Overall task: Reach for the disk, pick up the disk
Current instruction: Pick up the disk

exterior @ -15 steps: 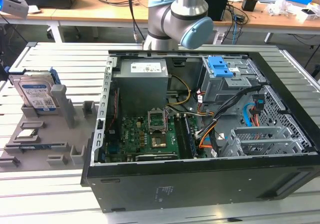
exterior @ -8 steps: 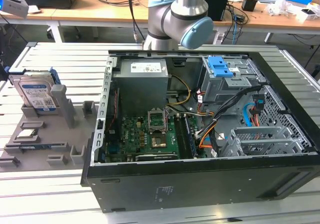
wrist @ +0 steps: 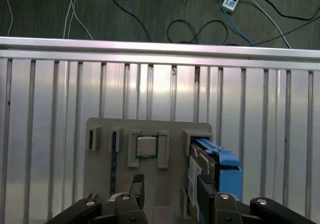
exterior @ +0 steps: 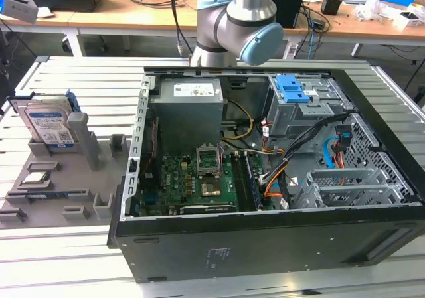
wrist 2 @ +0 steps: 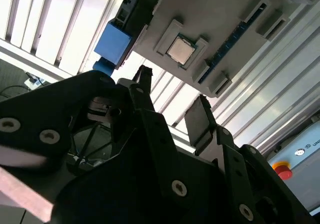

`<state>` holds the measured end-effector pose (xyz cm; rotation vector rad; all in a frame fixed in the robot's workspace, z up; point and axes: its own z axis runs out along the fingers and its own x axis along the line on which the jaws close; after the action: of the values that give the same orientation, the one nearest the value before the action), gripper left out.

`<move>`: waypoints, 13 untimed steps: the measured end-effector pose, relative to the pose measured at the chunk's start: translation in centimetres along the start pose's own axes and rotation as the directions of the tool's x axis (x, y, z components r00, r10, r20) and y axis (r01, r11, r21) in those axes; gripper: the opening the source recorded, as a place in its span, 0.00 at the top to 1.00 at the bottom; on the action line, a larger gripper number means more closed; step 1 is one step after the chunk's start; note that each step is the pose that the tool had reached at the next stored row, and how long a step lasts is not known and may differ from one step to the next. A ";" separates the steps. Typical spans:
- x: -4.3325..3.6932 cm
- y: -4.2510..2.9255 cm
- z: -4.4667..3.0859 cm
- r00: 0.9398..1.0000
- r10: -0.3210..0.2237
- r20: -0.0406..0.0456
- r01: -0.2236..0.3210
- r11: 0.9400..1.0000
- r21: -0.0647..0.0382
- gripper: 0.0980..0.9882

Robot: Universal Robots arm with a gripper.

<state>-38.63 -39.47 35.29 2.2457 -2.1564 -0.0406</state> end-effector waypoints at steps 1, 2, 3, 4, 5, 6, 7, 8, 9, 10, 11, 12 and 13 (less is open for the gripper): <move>0.00 0.00 0.00 1.000 -0.001 0.000 0.001 1.000 0.000 0.50; -0.02 0.00 0.00 1.000 -0.001 0.000 0.001 1.000 0.000 0.50; -0.09 0.00 0.00 1.000 -0.001 0.000 0.001 1.000 0.000 0.50; -0.20 -0.01 0.00 1.000 -0.001 0.000 0.001 1.000 0.000 0.50; -0.36 -0.02 0.00 1.000 -0.001 0.000 0.001 1.000 0.000 0.50; -0.56 -0.04 0.00 1.000 -0.001 0.000 0.001 1.000 0.000 0.50; -1.06 -0.07 0.00 1.000 -0.001 0.000 0.001 1.000 0.000 0.50; -1.51 -0.11 0.00 1.000 -0.001 -0.001 0.001 1.000 0.000 0.50; -1.96 -0.15 -0.01 1.000 -0.001 -0.002 0.001 1.000 0.000 0.50; -2.33 -0.19 -0.01 1.000 -0.001 -0.002 0.001 1.000 0.000 0.50; -2.55 -0.22 0.00 1.000 -0.001 -0.002 0.001 1.000 0.000 0.50; -2.98 -0.26 -0.01 1.000 -0.001 -0.003 0.001 1.000 0.000 0.50; -3.23 -0.28 -0.01 1.000 -0.001 -0.003 0.001 1.000 0.000 0.50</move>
<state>-38.48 -36.23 35.29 2.2451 -2.1541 -0.0376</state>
